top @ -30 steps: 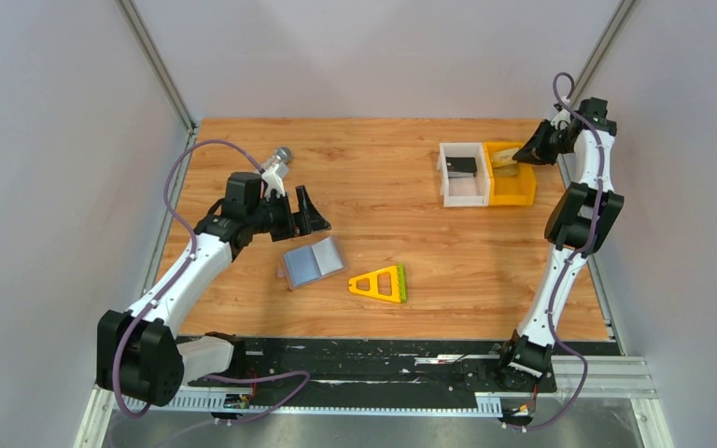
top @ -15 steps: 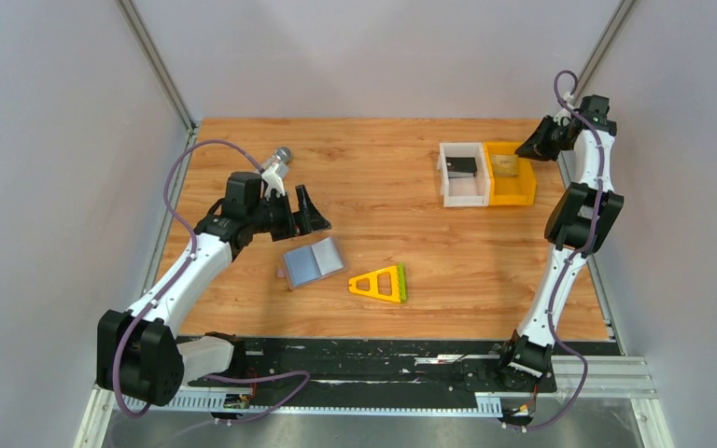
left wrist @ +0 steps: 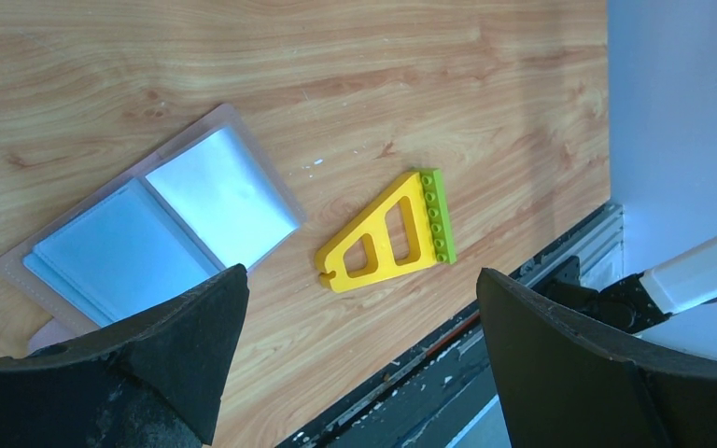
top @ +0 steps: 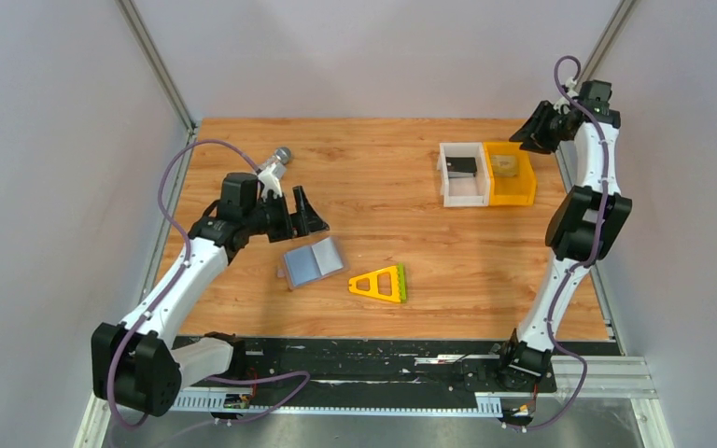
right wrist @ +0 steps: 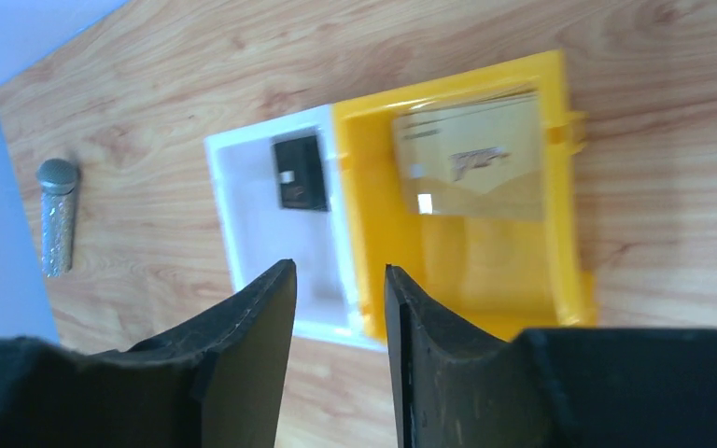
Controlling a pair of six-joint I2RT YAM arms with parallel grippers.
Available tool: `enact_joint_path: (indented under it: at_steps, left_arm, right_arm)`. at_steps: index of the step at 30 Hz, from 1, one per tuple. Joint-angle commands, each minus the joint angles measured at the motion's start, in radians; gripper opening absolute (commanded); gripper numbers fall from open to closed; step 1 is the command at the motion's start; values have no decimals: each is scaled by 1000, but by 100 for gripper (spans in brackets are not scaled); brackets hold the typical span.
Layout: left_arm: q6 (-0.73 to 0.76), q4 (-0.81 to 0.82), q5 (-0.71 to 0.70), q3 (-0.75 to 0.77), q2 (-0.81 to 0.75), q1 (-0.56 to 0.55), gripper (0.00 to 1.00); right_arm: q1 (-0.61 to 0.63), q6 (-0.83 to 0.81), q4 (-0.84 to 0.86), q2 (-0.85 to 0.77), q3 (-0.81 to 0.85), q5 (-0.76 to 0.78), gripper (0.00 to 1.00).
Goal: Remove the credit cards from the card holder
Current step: Reset both arms
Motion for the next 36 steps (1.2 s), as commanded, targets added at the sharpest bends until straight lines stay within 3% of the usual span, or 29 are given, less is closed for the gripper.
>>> enact_joint_path:
  at_steps: [1,11,16,22,29,36]
  left_arm:
    - [38,-45,-17,86,-64,-4,100]
    - [86,-145,-80,204,-107,-4,100]
    - [90,-142,-76,204,-109,-4,100]
    - [81,-134,-46,196,-124,-4,100]
    - [73,-127,-25,154,-185,-4,100]
    - [55,-66,-21,61,-279,-3,100]
  right_arm:
    - [67,67,45,-223,-114,22,44]
    - [236,75,80,-626,-542,77,79]
    - [413,133,140,-851,-782,172,100]
    - [520,235,241,-1111,-1018,196,100]
    - [532,343,275,-1350,-1228,229,100]
    - [531,397,281,-1502,-1319,254,100]
